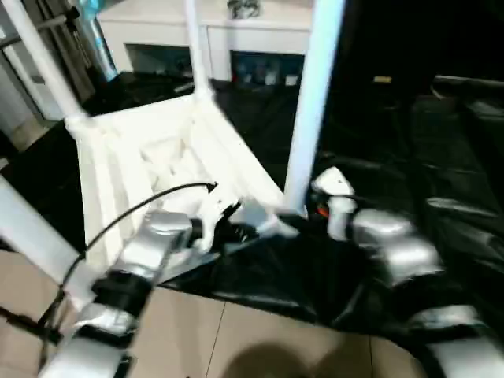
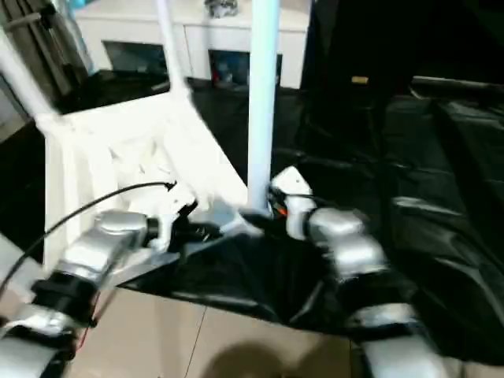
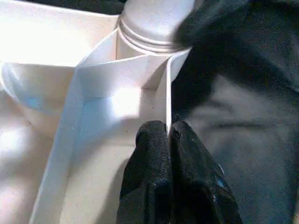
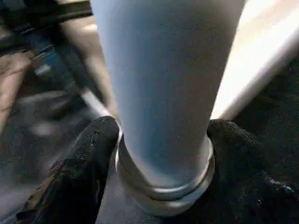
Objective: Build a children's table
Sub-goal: Rotate leg to tighten
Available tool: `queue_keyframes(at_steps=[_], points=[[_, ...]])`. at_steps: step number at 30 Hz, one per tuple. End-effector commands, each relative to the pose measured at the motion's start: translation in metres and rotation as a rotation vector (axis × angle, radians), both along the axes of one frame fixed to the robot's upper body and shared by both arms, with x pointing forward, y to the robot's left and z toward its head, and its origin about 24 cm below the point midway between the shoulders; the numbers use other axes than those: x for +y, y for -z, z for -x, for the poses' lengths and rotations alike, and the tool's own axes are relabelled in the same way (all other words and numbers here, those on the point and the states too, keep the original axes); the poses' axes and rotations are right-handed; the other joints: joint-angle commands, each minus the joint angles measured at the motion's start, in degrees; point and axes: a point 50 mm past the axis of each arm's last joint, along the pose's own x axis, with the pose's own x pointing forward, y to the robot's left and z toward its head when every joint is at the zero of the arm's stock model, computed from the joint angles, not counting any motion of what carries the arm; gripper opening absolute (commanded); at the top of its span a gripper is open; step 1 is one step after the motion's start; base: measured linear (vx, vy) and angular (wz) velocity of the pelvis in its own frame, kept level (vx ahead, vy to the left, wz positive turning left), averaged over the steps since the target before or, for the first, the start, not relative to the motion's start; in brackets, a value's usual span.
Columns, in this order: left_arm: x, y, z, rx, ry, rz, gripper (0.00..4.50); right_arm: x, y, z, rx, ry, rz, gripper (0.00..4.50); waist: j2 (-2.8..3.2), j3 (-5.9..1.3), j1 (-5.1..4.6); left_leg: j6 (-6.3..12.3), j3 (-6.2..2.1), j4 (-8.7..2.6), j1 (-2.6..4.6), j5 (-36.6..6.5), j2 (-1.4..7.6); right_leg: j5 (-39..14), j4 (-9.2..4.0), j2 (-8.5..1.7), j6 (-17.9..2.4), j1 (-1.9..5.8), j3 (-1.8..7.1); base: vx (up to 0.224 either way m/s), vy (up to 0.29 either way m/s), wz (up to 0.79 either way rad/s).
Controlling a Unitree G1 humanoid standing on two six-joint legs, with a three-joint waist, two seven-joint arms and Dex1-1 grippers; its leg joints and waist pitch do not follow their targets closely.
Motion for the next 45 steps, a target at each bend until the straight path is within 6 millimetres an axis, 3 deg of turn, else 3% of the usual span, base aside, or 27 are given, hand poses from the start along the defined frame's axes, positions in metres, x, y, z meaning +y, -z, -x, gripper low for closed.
queue_keyframes(at_steps=[1, 5, 10, 16, 21, 23, 26, 28, 30, 31, 33, 36, 39, 40, 42, 45], points=[[-0.013, -0.007, 0.001, -0.021, 0.081, 0.028, 0.0, 0.022, 0.006, 0.016, 0.078, -0.224, -0.015, 3.35, -0.58, -3.83, 0.49, 7.31, -0.1, -3.14, 0.34, -6.55, 1.25, -1.4, -2.51, -1.65, -17.32, 3.1, 2.03, 0.0, 0.0, 0.0], [-0.006, -0.009, 0.002, -0.004, 0.121, 0.026, 0.0, 0.014, 0.005, 0.018, 0.088, -0.282, 0.015, 3.35, -0.64, -3.67, 1.27, 7.57, -0.05, -3.15, 0.39, -6.48, 1.42, -1.63, -2.34, -1.73, -17.64, 3.06, 2.11, 0.0, 0.0, 0.0], [-0.004, -0.01, 0.001, 0.002, 0.136, 0.024, 0.0, 0.015, 0.001, 0.018, 0.097, -0.308, 0.004, 3.02, -0.8, -3.38, 1.39, 4.6, -0.14, -3.55, 0.53, -10.25, 1.42, -8.37, -2.97, -1.85, -15.73, 3.02, 2.32, 0.0, 0.0, 0.0], [-0.006, -0.008, 0.002, 0.005, 0.127, 0.026, 0.0, 0.018, 0.004, 0.022, 0.125, -0.326, -0.008, 2.6, -0.78, -3.61, 1.56, 5.03, -0.1, -3.31, 0.45, -7.87, 1.32, -5.26, -2.59, -1.79, -16.22, 3.14, 2.34, 0.0, 0.0, 0.0], [-0.011, -0.008, -0.004, -0.023, 0.024, 0.057, 0.0, 0.022, 0.014, 0.024, 0.118, -0.233, -0.033, 2.42, -0.8, -3.49, 1.66, 4.84, -0.05, -3.36, 0.48, -8.61, 1.29, -6.54, -2.84, -1.78, -15.84, 3.06, 2.37, 0.0, 0.0, 0.0], [-0.014, -0.008, -0.008, -0.035, -0.026, 0.071, 0.0, 0.024, 0.021, 0.021, 0.116, -0.141, -0.03, 2.39, -0.75, -3.2, 1.47, 3.73, -0.16, -3.62, 0.47, -10.68, 1.25, -10.46, -3.27, -1.85, -14.9, 2.99, 2.36, 0.0, 0.0, 0.0], [-0.02, -0.006, -0.012, -0.052, -0.085, 0.07, 0.0, 0.03, 0.029, 0.018, 0.095, -0.035, -0.027, 2.3, -0.9, -2.68, 0.87, 1.33, -0.43, -4.12, 0.79, -15.85, 1.04, -21.43, -4.52, -2.05, -11.49, 2.65, 2.34, 0.0, 0.0, 0.0], [-0.034, -0.004, -0.018, -0.063, -0.184, 0.071, 0.0, 0.042, 0.046, 0.013, 0.105, 0.188, -0.013, 2.21, -0.83, -2.4, 0.15, 0.28, -0.61, -4.38, 1.11, -18.39, 0.92, -25.91, -5.1, -1.9, -9.42, 2.24, 2.39, 0.0, 0.0, 0.0], [-0.035, -0.004, -0.019, -0.063, -0.191, 0.071, 0.0, 0.043, 0.047, 0.012, 0.11, 0.212, -0.016, 2.1, -0.91, -2.31, -0.48, -0.3, -0.91, -4.39, 1.42, -20.56, 0.62, -30.93, -5.7, -1.95, -7.56, 2.16, 2.07, 0.0, 0.0, 0.0], [-0.045, -0.003, -0.021, -0.066, -0.241, 0.073, 0.0, 0.052, 0.053, 0.008, 0.114, 0.338, -0.008, 2.07, -0.7, -2.4, -0.57, -0.14, -1.1, -4.4, 1.33, -20.8, 0.61, -32.25, -5.85, -2.03, -6.66, 2.18, 2.04, 0.0, 0.0, 0.0], [-0.049, -0.003, -0.021, -0.067, -0.259, 0.072, 0.0, 0.055, 0.056, 0.006, 0.119, 0.394, 0.004, 2.01, -0.75, -2.21, -1.1, -0.39, -1.13, -4.36, 1.5, -22.26, 0.37, -34.63, -6.43, -1.81, -5.53, 1.7, 1.78, 0.0, 0.0, 0.0], [-0.058, -0.003, -0.023, -0.083, -0.303, 0.075, 0.0, 0.075, 0.059, 0.007, 0.135, 0.39, 0.031, 2.01, -0.5, -2.14, -2.02, -0.35, -1.45, -4.4, 1.59, -25.15, 0.29, -36.49, -6.9, -1.7, -4.56, 1.37, 1.33, 0.0, 0.0, 0.0], [-0.062, -0.004, -0.022, -0.093, -0.294, 0.077, 0.0, 0.087, 0.053, 0.004, 0.103, 0.365, 0.009, 2.01, -0.51, -2.29, -2.56, 0.35, -1.86, -4.77, 1.08, -26.07, 0.24, -36.51, -7.13, -1.8, -3.47, 1.93, 0.95, 0.0, 0.0, 0.0], [-0.062, -0.004, -0.02, -0.1, -0.275, 0.07, 0.0, 0.09, 0.048, 0.001, 0.105, 0.371, -0.038, 2.53, -0.43, -2.42, -2.67, 0.49, -2.01, -4.91, 1.03, -26.17, 0.27, -35.52, -7.04, -1.84, -3.77, 1.88, 1.11, 0.0, 0.0, 0.0], [-0.06, -0.003, -0.019, -0.1, -0.263, 0.068, 0.0, 0.089, 0.045, -0.001, 0.11, 0.378, -0.059, 2.66, -0.38, -2.31, -2.97, 0.81, -2.22, -4.95, 1.13, -27.15, 0.19, -34.71, -7.08, -1.79, -4.67, 1.61, 1.3, 0.0, 0.0, 0.0], [-0.057, -0.004, -0.018, -0.104, -0.248, 0.073, 0.0, 0.087, 0.041, -0.003, 0.104, 0.357, -0.07, 3.03, -0.28, -2.43, -3.25, 1.08, -2.46, -5.17, 0.86, -27.37, 0.34, -32.59, -6.83, -1.92, -5.84, 1.89, 1.41, 0.0, 0.0, 0.0]])
